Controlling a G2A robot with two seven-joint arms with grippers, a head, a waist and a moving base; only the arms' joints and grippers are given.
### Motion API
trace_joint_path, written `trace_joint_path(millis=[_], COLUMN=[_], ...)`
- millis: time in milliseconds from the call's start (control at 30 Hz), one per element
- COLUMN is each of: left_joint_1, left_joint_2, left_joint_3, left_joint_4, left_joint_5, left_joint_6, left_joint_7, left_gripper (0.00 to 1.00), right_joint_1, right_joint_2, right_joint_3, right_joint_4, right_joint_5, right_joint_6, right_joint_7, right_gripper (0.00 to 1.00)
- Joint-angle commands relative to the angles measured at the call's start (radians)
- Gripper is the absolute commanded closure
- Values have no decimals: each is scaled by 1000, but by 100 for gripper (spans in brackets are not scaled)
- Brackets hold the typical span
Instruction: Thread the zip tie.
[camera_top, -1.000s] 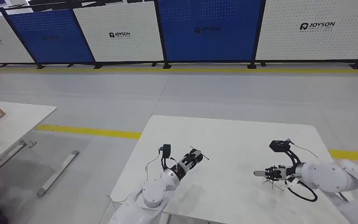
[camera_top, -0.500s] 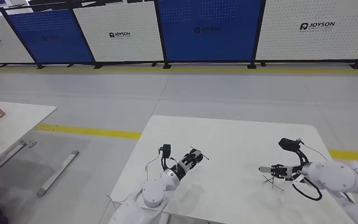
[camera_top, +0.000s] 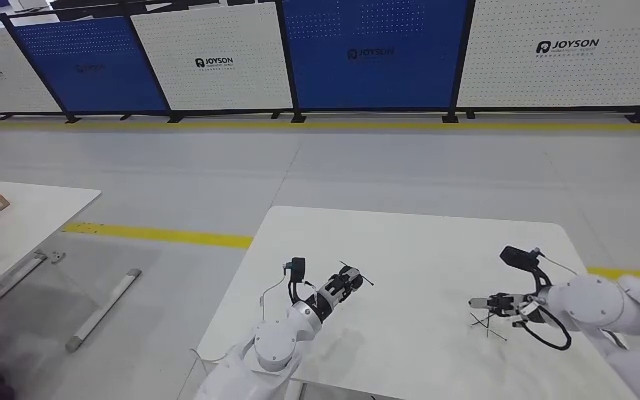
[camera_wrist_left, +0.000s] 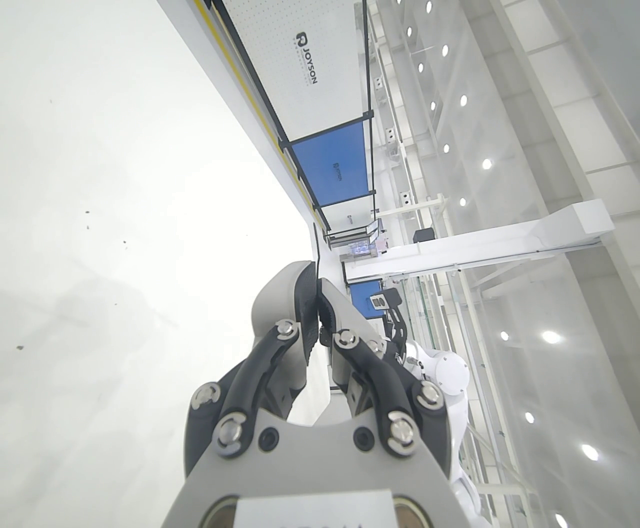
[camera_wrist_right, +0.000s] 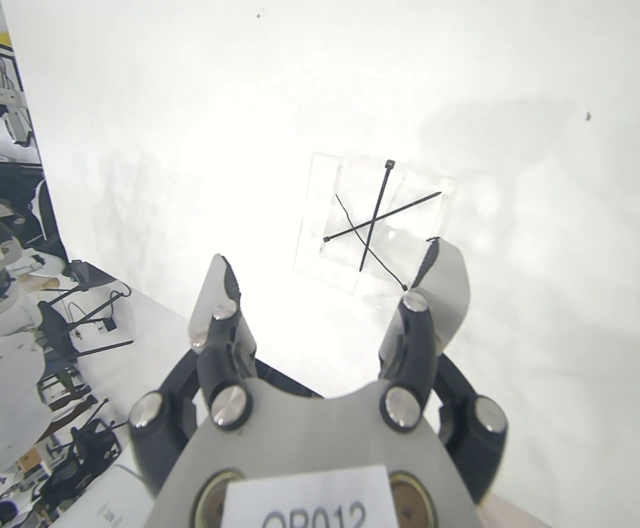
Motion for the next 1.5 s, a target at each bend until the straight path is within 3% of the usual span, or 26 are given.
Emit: trace_joint_path(millis=[0,67,133,167,233,267,400,500,567,667,833,1167,1467], left_joint_1=[0,0,0,0,0,0,0,0,0,0,0,0,0], left_joint_2=[0,0,0,0,0,0,0,0,0,0,0,0,0], left_joint_3=[0,0,0,0,0,0,0,0,0,0,0,0,0], left_joint_4=[0,0,0,0,0,0,0,0,0,0,0,0,0], left_joint_5=[0,0,0,0,0,0,0,0,0,0,0,0,0], left_joint_6=[0,0,0,0,0,0,0,0,0,0,0,0,0], left_joint_7=[0,0,0,0,0,0,0,0,0,0,0,0,0], left_gripper=[100,100,100,100,100,100,100,100,100,100,100,100,100], right_joint_1=[12,22,28,32,39,42,54,64,71,76,82,115,131], right_joint_2=[-12,-23,-30,-35,-42,-45,-60,-70,-79,-90,-106,-158,-195], right_joint_3=[-14,-23,-26,-28,-33,-35,-41,-48,-54,-57,-53,-71,-72], right_joint_4=[14,26,38,45,53,58,82,108,131,156,204,270,319], right_joint_5=[-10,-13,-11,-11,-18,-21,-30,-36,-40,-42,-60,-87,-130], right_joint_6=[0,-5,-11,-11,-3,0,0,0,0,0,0,0,0], right_joint_7=[6,4,4,8,14,17,31,55,70,72,72,110,139], right_gripper=[26,24,36,36,53,56,63,62,68,62,60,62,70])
